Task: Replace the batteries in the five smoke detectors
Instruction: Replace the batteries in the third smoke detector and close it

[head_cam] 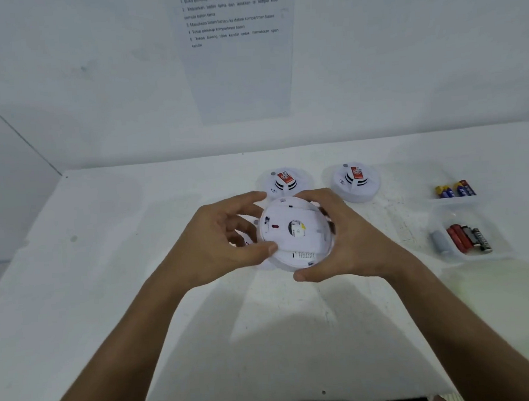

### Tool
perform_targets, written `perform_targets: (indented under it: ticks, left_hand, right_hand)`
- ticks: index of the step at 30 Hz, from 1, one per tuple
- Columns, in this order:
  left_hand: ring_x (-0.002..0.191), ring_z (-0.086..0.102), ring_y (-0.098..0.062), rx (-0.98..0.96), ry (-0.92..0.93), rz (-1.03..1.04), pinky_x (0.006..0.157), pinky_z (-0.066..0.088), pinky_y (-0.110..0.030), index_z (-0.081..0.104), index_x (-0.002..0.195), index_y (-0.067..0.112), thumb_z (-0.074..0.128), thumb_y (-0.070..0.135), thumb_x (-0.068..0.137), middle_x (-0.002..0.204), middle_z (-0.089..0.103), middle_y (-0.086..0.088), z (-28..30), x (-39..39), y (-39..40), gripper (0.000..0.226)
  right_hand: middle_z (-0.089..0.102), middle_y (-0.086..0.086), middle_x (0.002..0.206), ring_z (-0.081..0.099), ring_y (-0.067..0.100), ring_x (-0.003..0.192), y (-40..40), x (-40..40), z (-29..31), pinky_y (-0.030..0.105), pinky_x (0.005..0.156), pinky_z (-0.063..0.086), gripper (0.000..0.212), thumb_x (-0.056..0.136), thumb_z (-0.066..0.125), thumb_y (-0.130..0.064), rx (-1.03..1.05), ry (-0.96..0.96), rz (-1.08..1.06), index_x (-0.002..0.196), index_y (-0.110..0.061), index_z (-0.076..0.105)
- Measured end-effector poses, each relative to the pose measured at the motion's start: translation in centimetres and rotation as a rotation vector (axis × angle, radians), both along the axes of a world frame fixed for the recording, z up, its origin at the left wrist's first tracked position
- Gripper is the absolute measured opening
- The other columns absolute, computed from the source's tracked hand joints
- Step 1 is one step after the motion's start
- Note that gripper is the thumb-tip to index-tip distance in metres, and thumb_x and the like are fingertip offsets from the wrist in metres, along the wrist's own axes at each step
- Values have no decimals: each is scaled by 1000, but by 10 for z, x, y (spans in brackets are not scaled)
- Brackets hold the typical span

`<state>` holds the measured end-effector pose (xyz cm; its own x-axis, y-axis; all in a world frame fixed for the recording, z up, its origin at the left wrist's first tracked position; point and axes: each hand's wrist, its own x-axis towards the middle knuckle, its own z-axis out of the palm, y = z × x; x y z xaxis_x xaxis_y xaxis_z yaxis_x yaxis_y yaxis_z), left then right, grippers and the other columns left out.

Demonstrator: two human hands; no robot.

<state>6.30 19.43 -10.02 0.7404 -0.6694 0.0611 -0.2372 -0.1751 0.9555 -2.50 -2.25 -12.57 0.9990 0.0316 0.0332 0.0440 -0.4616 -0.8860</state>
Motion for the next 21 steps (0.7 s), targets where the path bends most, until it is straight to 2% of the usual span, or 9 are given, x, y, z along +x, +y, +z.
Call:
perform_targets:
  ticks: [3, 5, 7, 11, 13, 15, 17, 21]
  left_hand:
    - [87, 65, -23, -78, -18, -38, 68, 52, -30, 54, 132, 25, 81, 25, 64, 114, 68, -1, 2, 2, 1, 73]
    - [97, 63, -26, -99, -26, -76, 75, 54, -34, 50, 135, 23, 78, 19, 70, 120, 66, 0, 1, 3, 2, 71]
    - [104, 61, -25, -69, -55, -72, 78, 53, -32, 50, 135, 25, 77, 21, 70, 124, 64, 3, -4, 4, 4, 70]
    - [114, 56, -7, 146, -116, -57, 81, 47, -16, 45, 133, 44, 87, 39, 59, 129, 55, 20, -12, 4, 5, 85]
    - [110, 58, -2, 196, -103, -98, 79, 47, -12, 42, 135, 47, 91, 35, 58, 125, 57, 24, -14, 2, 2, 92]
    - [100, 64, -10, 155, -75, -97, 73, 49, -15, 45, 136, 41, 91, 26, 59, 115, 65, 20, -15, 2, 1, 91]
    - [93, 64, -14, 149, -107, -67, 69, 49, -16, 47, 136, 38, 91, 24, 60, 109, 67, 19, -14, 4, 2, 89]
    - [92, 62, -13, 211, -212, -57, 68, 50, -15, 47, 134, 43, 91, 36, 58, 111, 63, 23, -16, 5, 5, 88]
  right_hand:
    - [40, -17, 138, 46, 9, 124, -2, 4, 0, 39, 97, 53, 107, 50, 87, -46, -130, 15, -6, 141, -40, 30]
    - [40, -19, 139, 46, 12, 123, -4, 8, 0, 39, 99, 51, 107, 55, 86, -41, -160, 3, 30, 143, -45, 25]
    - [45, -15, 134, 51, 14, 120, -4, 10, -1, 38, 95, 53, 103, 57, 86, -30, -103, -9, 59, 142, -39, 29]
    - [51, -4, 126, 58, 18, 115, -2, 14, -4, 42, 87, 59, 96, 56, 87, -8, 139, -23, 65, 135, -24, 35]
    - [53, -1, 130, 57, 20, 121, -2, 16, -6, 39, 90, 58, 95, 55, 89, -8, 233, -21, 72, 134, -20, 38]
    - [55, 0, 135, 55, 23, 127, -1, 17, -7, 36, 94, 56, 96, 56, 90, -8, 289, -11, 79, 137, -18, 39]
    - [55, -2, 137, 53, 22, 129, -1, 18, -9, 37, 99, 54, 98, 56, 91, -7, 272, 0, 78, 140, -19, 40]
    - [58, -6, 137, 53, 22, 129, -4, 19, -13, 46, 102, 52, 101, 56, 94, -15, 151, 23, 81, 143, -24, 44]
